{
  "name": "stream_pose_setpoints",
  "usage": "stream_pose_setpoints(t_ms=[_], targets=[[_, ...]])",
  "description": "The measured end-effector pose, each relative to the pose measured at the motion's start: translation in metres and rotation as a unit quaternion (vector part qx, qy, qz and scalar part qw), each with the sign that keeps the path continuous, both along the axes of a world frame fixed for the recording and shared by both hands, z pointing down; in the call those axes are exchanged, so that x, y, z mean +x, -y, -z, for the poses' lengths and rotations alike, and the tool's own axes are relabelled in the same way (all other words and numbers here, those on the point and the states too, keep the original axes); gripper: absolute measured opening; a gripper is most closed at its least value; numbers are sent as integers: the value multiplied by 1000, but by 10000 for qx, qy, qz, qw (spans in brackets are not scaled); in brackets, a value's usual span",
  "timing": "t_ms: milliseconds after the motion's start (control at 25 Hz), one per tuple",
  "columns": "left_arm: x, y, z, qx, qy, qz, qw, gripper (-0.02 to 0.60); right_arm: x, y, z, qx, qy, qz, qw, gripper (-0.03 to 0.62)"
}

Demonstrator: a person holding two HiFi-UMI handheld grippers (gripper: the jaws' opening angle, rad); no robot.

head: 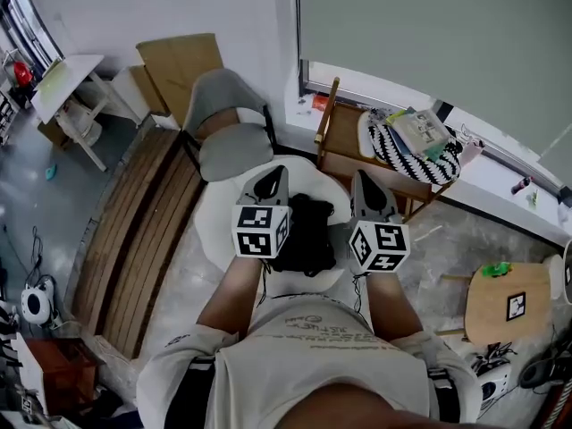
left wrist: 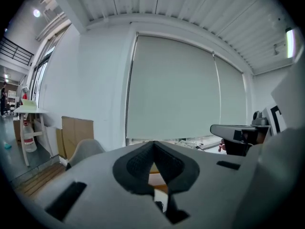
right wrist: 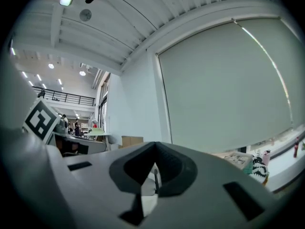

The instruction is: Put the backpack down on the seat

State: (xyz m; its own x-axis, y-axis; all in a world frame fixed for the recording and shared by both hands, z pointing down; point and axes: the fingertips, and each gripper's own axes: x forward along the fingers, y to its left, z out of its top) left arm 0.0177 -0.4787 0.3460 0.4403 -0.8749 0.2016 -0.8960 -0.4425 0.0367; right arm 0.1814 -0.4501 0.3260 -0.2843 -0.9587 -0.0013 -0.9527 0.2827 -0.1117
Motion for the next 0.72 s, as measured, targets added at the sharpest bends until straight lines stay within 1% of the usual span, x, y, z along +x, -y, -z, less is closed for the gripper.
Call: stream_pose_setpoints(t_ms=[280,480,720], targets=[[17,-2,3,41,50,-179,9998,21,8,0,-8,-142,13,-78,9999,26],[18,0,-5,-55,88,-198,9997,21,0,3,-12,-204,-14,52,9998,26],[19,4,-8,-49,77,-230,9997,21,-6,10,-15,-221,-30,108,9997,26]])
